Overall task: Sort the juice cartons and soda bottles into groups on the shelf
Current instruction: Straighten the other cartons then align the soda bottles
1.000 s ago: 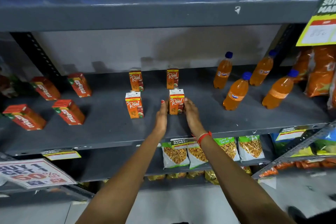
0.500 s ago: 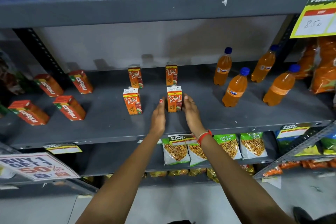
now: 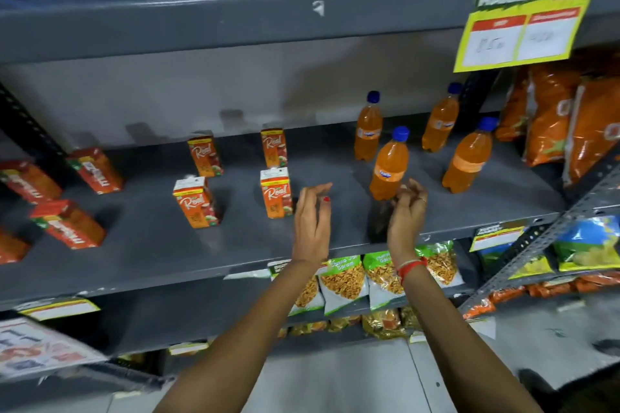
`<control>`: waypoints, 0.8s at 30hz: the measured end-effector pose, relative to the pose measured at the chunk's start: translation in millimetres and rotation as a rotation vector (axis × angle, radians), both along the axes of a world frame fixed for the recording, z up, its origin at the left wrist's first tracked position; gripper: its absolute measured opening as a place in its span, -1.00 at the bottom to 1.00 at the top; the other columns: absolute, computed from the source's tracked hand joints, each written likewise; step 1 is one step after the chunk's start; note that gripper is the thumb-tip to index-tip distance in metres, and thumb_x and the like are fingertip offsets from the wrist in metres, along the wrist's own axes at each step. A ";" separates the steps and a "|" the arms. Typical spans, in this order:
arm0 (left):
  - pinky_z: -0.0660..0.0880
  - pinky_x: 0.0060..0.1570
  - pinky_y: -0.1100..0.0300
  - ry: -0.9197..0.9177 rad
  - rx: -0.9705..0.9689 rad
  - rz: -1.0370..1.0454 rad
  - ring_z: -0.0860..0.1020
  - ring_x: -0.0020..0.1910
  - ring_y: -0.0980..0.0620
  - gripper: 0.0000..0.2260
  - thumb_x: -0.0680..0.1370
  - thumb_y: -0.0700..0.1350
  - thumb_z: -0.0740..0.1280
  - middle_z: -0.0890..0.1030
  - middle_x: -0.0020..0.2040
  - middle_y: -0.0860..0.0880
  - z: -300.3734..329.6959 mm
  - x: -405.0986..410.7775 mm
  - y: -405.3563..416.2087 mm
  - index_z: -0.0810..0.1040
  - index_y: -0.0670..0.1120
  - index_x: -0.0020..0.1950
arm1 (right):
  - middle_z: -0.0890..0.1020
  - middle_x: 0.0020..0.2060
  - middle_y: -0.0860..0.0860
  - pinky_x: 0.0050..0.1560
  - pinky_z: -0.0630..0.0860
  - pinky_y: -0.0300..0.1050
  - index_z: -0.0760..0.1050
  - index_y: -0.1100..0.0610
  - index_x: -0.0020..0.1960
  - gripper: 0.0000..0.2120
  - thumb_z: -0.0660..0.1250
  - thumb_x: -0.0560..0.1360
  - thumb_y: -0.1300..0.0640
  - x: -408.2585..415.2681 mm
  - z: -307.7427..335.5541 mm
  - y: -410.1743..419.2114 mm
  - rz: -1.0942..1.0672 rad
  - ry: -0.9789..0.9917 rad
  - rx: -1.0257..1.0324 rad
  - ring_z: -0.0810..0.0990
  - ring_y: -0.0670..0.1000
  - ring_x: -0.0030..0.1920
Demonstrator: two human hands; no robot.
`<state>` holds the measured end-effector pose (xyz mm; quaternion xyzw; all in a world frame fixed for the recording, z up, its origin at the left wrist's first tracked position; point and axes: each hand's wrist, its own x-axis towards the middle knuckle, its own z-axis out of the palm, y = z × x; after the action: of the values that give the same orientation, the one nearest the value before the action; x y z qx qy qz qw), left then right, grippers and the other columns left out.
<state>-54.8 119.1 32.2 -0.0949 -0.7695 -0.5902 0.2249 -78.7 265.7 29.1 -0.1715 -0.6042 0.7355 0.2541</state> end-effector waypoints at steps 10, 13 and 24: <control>0.09 0.46 -0.04 -0.640 0.284 -0.332 0.20 0.45 -0.05 -0.51 0.60 0.10 -0.14 0.22 0.49 -0.13 14.2 -84.6 82.9 0.18 -0.10 0.45 | 0.41 0.37 0.11 0.40 0.31 0.08 0.23 0.09 0.41 -0.56 -0.01 0.61 -0.09 -32.9 3.9 27.6 0.344 -0.126 0.145 0.41 0.08 0.34; 0.25 0.35 0.10 -0.612 0.363 -0.302 0.34 0.36 -0.06 -0.52 0.60 0.09 -0.11 0.33 0.42 -0.16 12.0 -77.3 91.3 0.24 -0.12 0.41 | 0.42 0.38 0.09 0.38 0.33 0.03 0.23 0.07 0.43 -0.51 -0.04 0.60 -0.14 -37.6 2.4 30.9 0.410 -0.133 0.110 0.42 0.04 0.33; 0.24 0.39 -0.05 -0.554 0.396 -0.156 0.34 0.36 -0.10 -0.57 0.61 0.06 -0.07 0.35 0.41 -0.17 7.0 -60.2 95.8 0.22 -0.09 0.43 | 0.42 0.36 0.15 0.20 0.41 -0.10 0.22 0.10 0.44 -0.49 -0.07 0.60 -0.14 -54.7 3.1 35.7 0.486 -0.231 0.048 0.46 0.09 0.29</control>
<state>-115.0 214.9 39.2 0.0558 -0.6622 -0.7468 -0.0241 -133.3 301.4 32.3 -0.0983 -0.6698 0.7360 0.0034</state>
